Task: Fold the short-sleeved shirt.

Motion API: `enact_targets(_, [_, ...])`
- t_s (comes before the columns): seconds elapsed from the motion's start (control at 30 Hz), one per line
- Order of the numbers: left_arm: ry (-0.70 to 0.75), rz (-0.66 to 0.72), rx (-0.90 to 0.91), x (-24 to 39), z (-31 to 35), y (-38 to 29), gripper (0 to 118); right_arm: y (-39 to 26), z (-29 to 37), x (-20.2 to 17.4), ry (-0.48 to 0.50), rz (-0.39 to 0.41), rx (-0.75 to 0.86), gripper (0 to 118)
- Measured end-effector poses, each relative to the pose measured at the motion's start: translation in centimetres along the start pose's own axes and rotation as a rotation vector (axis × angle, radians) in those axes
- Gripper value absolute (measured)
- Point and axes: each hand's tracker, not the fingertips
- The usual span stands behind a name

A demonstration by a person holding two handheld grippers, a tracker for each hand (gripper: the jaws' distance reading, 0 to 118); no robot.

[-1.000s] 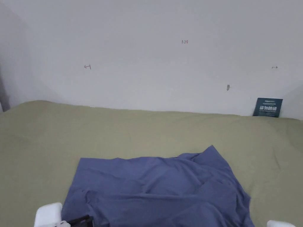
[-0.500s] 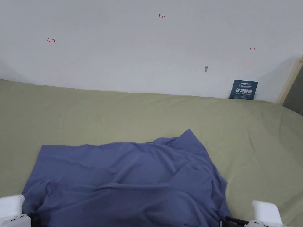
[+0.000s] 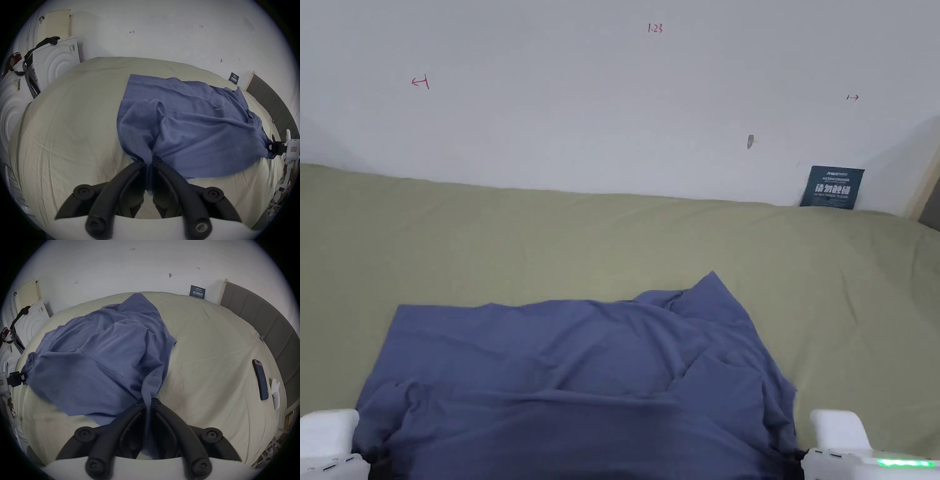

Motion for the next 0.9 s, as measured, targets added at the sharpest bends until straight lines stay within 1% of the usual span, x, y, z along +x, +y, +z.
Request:
enact_targets(0.17, [-0.055, -0.005, 0.003, -1.1, 1.0, 0.7, 7, 1.1, 2.1, 1.3, 0.057, 0.031, 0.042, 6])
enact_targets(0.3, [-0.102, -0.017, 0.032, -1.3, 3.0, 1.5, 7, 2.0, 5.3, 1.1, 0.103, 0.052, 0.099, 6])
enact_targets(0.43, [-0.104, -0.072, 0.033, -0.9, 5.0, 2.0, 7, 2.0, 7.3, 0.8, 0.093, 0.076, 0.097, 6])
enact_targets(0.5, [-0.110, -0.078, 0.028, -1.2, 6.1, 2.0, 7, 1.6, 8.1, 0.7, 0.100, 0.087, 0.100, 6])
enact_targets(0.57, [-0.120, -0.079, 0.024, -1.7, 7.2, 1.4, 7, 1.1, 9.1, 1.1, 0.121, 0.072, 0.097, 6])
enact_targets(0.6, [-0.133, -0.078, 0.016, -2.0, 7.7, 1.0, 7, 0.7, 9.4, 1.3, 0.123, 0.050, 0.094, 6])
enact_targets(0.7, [-0.161, -0.068, -0.014, -3.1, 9.2, -0.5, 7, -0.7, 10.7, 1.7, 0.132, 0.028, 0.076, 6])
enact_targets(0.8, [-0.167, -0.073, -0.041, -4.0, 10.6, -2.3, 7, -2.5, 11.9, 2.2, 0.137, 0.019, 0.054, 6])
enact_targets(0.9, [-0.177, -0.059, -0.058, -5.0, 12.0, -3.9, 7, -4.5, 12.9, 2.4, 0.142, 0.031, 0.019, 6])
